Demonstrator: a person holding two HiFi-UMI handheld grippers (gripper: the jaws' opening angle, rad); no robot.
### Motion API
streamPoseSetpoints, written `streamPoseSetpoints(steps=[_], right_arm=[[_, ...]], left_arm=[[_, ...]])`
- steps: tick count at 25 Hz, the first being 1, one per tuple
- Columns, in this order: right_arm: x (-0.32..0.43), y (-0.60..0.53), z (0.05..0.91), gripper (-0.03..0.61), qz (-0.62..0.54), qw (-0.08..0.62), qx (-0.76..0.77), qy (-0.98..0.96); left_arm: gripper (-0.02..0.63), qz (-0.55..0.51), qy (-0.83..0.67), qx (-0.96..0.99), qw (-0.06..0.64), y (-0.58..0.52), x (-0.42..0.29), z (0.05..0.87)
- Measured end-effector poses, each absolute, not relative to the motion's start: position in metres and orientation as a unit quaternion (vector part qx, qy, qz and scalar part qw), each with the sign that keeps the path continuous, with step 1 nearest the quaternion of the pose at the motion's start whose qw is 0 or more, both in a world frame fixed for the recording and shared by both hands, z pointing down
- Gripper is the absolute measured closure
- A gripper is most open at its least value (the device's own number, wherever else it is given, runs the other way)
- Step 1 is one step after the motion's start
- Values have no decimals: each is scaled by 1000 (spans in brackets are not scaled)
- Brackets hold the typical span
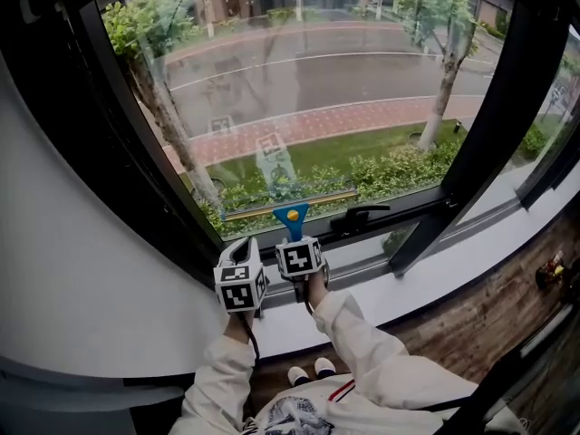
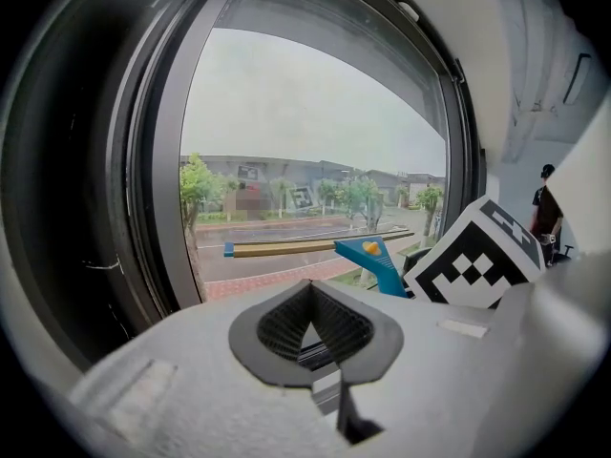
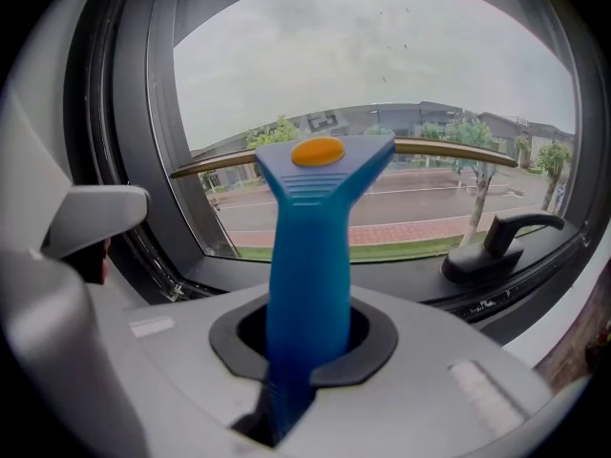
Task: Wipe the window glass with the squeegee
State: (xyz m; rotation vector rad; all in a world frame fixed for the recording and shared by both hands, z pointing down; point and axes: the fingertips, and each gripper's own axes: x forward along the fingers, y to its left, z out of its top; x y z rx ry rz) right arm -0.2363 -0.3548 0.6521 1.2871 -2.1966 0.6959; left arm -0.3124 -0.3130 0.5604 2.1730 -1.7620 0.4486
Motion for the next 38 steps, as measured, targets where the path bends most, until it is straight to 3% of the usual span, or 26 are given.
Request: streamPoseSetpoints(steps=[18,25,31,38], right_arm=[[-231,-344,680,525,266,282,467,-795],[-219,-321,664,531,225,253,452,-825],[-169,-276,629,531,197,213,449,-845],[-69,-137,652,531,228,247,454,-825]], left_arm=[[614,156,-644,723,193,-288,-334,592],[614,152,-662,706,202,-251,-329,602],[614,140,-648,728,176,-203,-295,599],[614,125,-635,745,164,-71,-275,608]])
